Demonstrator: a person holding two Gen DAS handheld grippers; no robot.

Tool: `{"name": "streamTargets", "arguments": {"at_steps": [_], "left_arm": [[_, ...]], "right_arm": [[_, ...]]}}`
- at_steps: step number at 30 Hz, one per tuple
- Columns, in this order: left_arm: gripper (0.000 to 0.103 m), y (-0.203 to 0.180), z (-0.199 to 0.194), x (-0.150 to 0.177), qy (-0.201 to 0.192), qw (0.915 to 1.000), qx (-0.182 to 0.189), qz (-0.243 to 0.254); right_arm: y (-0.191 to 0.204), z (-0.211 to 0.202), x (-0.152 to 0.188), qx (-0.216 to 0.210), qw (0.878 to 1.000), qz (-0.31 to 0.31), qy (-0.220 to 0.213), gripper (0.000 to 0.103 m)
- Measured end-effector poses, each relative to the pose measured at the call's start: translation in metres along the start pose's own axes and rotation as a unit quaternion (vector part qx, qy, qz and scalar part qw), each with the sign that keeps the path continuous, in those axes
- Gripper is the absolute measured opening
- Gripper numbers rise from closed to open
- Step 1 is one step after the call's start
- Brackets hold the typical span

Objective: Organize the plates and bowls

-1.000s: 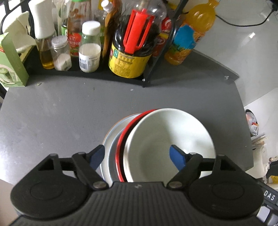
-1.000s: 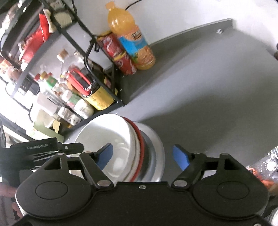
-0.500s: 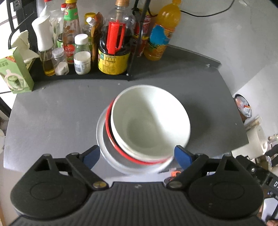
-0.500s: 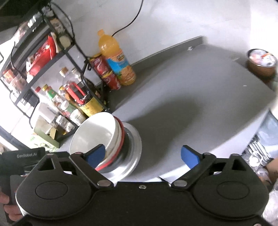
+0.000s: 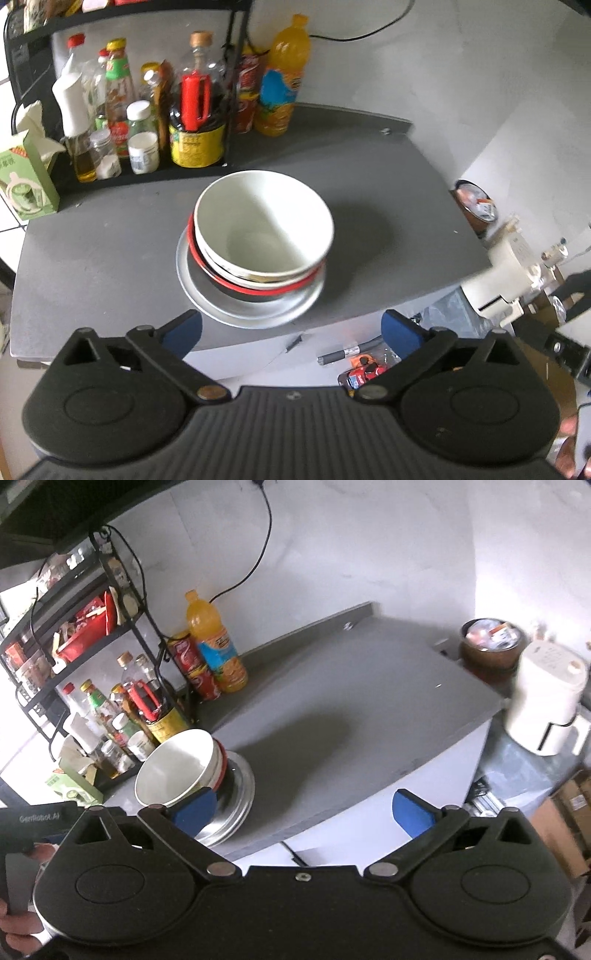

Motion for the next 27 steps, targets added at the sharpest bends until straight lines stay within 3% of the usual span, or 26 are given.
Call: {"name": "streamTargets", "arguments": {"at_steps": [9, 27], "left_arm": [[0.102, -0.026, -0.029, 0.026, -0.016, 0.9988, 0.014, 0.044], [0.102, -0.043, -0.06, 0.067, -0.04, 0.994, 0.03, 0.097]], "right_arm": [[-0.01, -0.046, 0.013, 0.045, 0.998, -0.018, -0.051, 0.103], [-0.021, -0.082, 0.044, 0.039, 0.997, -0.022, -0.07, 0.103]]}}
Point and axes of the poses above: each gripper's, at about its wrist camera, not at the fingertips, and z roughly the way its jaws point, y to its left, x to its underside, the point moved 3 cm from there along z, roughly the way its jaws point, and after that the axes turned 15 degrees about x, right-handed, at the moved point
